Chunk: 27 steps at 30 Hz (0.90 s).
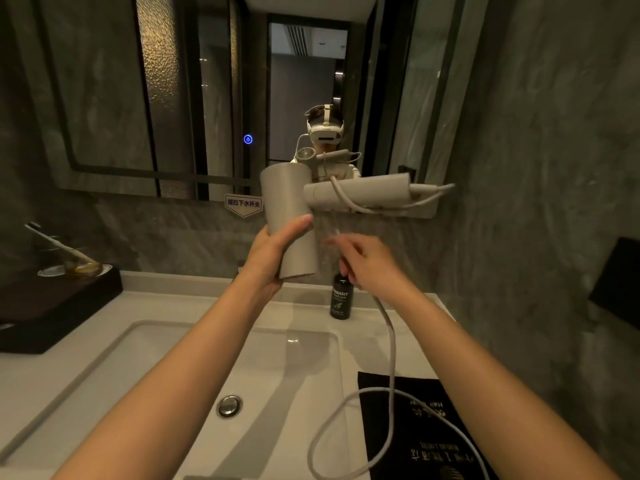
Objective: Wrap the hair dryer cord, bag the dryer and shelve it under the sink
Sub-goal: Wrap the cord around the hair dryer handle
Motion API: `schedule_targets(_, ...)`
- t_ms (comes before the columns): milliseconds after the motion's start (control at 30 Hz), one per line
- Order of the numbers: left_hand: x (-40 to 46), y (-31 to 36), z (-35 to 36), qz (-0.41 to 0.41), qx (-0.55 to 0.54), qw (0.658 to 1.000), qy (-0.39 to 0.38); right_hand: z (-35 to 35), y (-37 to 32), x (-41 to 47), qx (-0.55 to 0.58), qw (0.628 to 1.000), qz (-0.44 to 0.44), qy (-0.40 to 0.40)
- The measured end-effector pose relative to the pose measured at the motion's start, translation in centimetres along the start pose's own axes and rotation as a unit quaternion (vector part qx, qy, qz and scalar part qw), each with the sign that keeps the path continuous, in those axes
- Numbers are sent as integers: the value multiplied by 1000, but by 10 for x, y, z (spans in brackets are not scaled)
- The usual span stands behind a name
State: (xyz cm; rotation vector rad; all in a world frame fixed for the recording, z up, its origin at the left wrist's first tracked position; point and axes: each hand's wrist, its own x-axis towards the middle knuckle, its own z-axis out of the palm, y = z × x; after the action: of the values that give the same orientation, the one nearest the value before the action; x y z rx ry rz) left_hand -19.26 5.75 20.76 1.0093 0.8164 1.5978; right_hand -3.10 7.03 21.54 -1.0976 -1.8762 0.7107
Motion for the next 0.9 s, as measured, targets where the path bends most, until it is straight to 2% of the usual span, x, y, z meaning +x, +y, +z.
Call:
schedule_targets(100,7,4,2,44,63,993,94,0,3,-19,-87,994,0,-64)
schedule_targets(200,13,11,-5,99,147,972,151,-12,0,-32,-132,988,-12,-85)
schedule_targets(333,18,17,-18,146,305,926,169,-47,-16,-42,-183,979,-23,-91)
schedule_targets(433,17,15,-18,160,370,899,170,-68,-32,-44,-239,967,-42,-72)
schedule_targets(533,12,14,-13,198,429,868,155,-84,-43,-37,-298,951,-68,-40)
schedule_targets(600,10,16,-11,221,474,842,136,-93,-51,-31,-320,943,-96,0)
schedule_targets(667,11,21,-11,226,502,829,99,-103,-56,-21,-340,930,-133,50)
schedule_targets(767,11,31,-14,209,505,838,2,-116,-59,-6,-344,914,-185,111)
schedule_targets(900,4,43,-11,167,461,865,-111,-118,-56,10,-304,921,-195,146)
